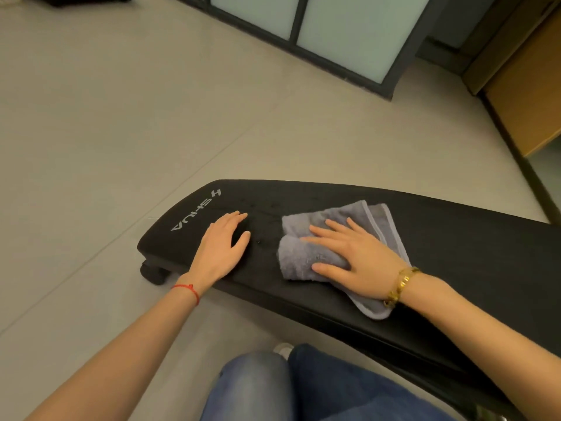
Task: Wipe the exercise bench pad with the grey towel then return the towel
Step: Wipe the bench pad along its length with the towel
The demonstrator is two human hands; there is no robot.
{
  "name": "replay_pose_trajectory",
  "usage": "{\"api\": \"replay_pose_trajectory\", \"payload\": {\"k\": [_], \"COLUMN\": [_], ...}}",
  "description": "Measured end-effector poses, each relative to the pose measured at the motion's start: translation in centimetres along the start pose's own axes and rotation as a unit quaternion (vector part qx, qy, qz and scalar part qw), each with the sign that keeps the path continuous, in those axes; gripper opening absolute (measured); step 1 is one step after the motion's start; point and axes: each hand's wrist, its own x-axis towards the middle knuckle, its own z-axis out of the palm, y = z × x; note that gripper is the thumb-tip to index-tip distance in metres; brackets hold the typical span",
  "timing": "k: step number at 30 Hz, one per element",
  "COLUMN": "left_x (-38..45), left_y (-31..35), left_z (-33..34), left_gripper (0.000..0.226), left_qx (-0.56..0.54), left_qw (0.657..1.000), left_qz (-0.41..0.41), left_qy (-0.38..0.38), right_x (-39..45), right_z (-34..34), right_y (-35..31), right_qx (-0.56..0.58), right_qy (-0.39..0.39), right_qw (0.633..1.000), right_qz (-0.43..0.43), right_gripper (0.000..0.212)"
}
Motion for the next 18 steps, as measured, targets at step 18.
{"api": "replay_pose_trajectory", "payload": {"k": [18], "left_x": [0.0], "left_y": [-0.5], "left_z": [0.7], "left_gripper": [0.047], "left_qx": [-0.032], "left_qw": [0.999], "left_qz": [-0.008], "left_qy": [0.011], "right_x": [0.8], "right_z": [0.0], "right_y": [-2.1], "right_qx": [0.050], "right_qy": [-0.041], "right_qw": [0.997], "right_qz": [-0.050], "right_gripper": [0.061]}}
